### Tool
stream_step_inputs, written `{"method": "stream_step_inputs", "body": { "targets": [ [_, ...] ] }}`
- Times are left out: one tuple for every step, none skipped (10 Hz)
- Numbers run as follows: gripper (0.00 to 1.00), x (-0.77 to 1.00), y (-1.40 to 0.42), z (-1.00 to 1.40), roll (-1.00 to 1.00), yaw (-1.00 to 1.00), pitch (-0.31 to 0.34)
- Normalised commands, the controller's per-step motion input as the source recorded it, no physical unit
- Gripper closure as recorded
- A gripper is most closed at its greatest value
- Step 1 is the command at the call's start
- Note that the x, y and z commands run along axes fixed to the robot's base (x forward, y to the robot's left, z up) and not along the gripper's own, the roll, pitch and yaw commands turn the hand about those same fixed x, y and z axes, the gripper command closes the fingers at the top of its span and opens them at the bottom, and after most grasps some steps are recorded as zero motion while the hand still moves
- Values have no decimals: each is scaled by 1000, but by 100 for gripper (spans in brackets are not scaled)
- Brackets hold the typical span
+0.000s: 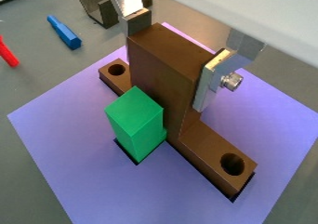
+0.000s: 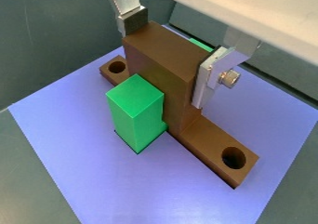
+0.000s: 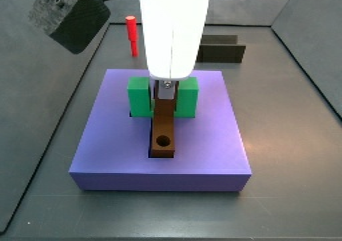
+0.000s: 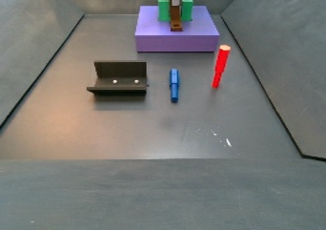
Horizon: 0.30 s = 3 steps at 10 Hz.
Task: Pick up the brown object. Move up. Place the brown object on the fixture. Regrasp the brown object. Move to above the board. Insert the brown object.
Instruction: Insert the brown object.
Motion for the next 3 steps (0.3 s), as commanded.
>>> {"method": "stream_step_inputs", "body": {
  "targets": [
    [100,0,0,0,34,0,0],
    [100,0,0,0,-6,0,0],
    [100,0,0,0,0,0,0]
  ]
}}
